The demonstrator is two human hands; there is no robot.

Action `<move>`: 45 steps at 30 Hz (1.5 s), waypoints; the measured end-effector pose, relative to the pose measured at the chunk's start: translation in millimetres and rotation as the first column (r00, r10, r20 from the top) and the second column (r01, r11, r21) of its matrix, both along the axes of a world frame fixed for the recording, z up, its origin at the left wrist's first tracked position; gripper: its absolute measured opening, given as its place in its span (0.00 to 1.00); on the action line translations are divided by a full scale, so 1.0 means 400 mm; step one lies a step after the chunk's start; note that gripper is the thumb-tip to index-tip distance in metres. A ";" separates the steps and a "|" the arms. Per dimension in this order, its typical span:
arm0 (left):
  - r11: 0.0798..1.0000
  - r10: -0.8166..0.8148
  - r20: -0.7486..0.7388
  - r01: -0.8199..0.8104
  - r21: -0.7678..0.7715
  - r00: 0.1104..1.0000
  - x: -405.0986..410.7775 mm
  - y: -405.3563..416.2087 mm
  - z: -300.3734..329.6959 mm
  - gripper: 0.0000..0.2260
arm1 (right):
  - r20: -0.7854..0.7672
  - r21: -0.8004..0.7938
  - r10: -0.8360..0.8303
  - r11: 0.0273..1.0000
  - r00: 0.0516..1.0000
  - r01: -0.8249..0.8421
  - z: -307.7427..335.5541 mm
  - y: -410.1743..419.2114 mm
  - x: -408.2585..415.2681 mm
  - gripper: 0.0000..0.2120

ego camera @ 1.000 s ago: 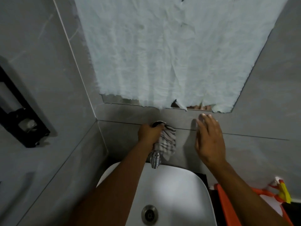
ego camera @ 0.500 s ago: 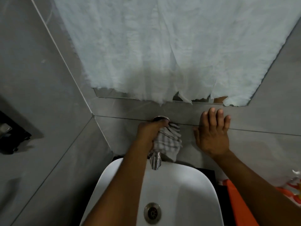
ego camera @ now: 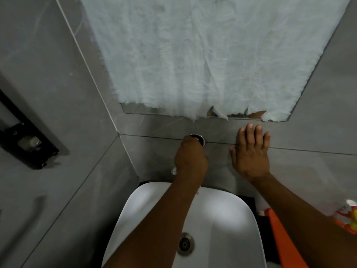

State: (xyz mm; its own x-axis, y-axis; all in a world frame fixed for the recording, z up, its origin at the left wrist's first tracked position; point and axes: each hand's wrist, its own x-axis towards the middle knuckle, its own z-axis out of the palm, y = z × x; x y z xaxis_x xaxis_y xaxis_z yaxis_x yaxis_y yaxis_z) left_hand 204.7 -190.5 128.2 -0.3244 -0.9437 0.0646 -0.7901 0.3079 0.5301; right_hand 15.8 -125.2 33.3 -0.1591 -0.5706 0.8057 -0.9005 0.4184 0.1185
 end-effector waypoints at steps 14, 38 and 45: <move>0.959 0.095 -0.650 0.104 0.262 0.754 0.190 0.085 -0.188 0.22 | 0.006 0.065 -0.042 0.997 0.999 0.042 0.028 0.017 0.019 0.38; 0.856 -0.055 -0.575 0.335 0.394 0.817 0.191 0.009 -0.128 0.14 | 0.085 0.116 -0.060 0.992 0.995 0.050 0.035 0.021 0.040 0.38; 0.902 0.001 -0.590 0.255 0.349 0.807 0.163 0.024 -0.156 0.17 | 0.046 0.075 -0.019 0.997 0.999 0.016 0.015 0.018 0.019 0.39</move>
State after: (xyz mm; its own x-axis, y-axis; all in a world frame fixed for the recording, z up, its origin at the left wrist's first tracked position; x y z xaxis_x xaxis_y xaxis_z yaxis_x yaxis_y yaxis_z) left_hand 270.1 -180.8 65.7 -0.4679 -0.8791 -0.0910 -0.2768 0.0480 0.9597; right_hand 23.5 -118.1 39.3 -0.2055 -0.6258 0.7524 -0.8984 0.4255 0.1085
